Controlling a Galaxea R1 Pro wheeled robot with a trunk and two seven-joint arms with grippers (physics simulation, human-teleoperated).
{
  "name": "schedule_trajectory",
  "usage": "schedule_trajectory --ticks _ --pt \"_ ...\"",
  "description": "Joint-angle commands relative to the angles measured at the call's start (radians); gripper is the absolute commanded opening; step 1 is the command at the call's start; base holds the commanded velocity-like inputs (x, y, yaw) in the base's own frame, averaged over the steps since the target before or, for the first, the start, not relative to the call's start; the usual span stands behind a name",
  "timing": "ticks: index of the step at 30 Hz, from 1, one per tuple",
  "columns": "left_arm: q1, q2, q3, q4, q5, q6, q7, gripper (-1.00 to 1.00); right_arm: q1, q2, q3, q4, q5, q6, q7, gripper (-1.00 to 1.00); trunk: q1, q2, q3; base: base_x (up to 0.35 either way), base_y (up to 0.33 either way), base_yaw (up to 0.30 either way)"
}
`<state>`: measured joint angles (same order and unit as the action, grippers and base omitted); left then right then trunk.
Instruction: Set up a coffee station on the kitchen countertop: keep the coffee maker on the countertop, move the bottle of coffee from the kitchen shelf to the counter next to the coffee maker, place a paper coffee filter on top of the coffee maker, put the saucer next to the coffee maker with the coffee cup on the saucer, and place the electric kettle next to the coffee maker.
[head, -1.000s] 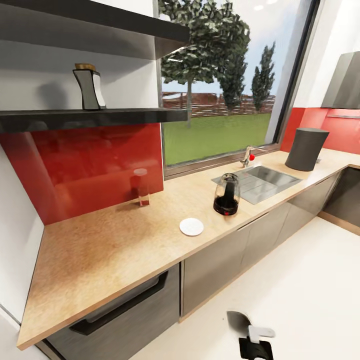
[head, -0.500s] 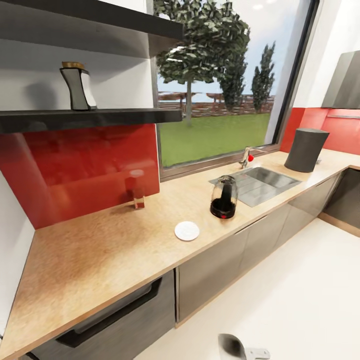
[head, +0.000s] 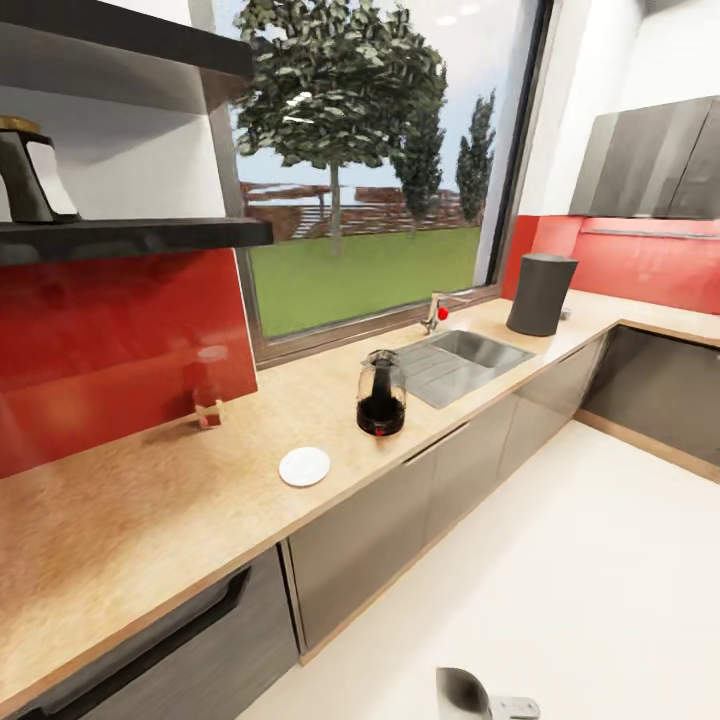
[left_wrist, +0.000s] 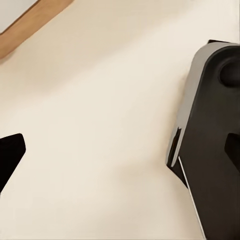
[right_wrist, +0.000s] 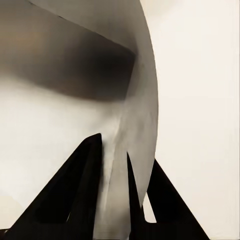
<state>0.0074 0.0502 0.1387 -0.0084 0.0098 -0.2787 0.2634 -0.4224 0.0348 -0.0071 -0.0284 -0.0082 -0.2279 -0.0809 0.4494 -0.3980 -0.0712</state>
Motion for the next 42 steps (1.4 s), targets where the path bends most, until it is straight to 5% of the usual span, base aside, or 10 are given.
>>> schedule_trajectory --ticks 1,42 --pt "0.000 0.000 0.005 -0.001 0.001 -0.004 0.000 1.00 -0.001 0.000 -0.001 0.001 -0.004 -0.004 0.000 -1.00 0.001 -0.002 -0.002 0.000 -0.270 -0.299" --pt "0.000 -0.004 0.003 0.000 0.001 -0.006 -0.001 1.00 -0.001 0.000 -0.002 -0.001 -0.006 -0.005 -0.007 -1.00 0.001 -0.002 -0.008 0.208 -0.245 -0.297"
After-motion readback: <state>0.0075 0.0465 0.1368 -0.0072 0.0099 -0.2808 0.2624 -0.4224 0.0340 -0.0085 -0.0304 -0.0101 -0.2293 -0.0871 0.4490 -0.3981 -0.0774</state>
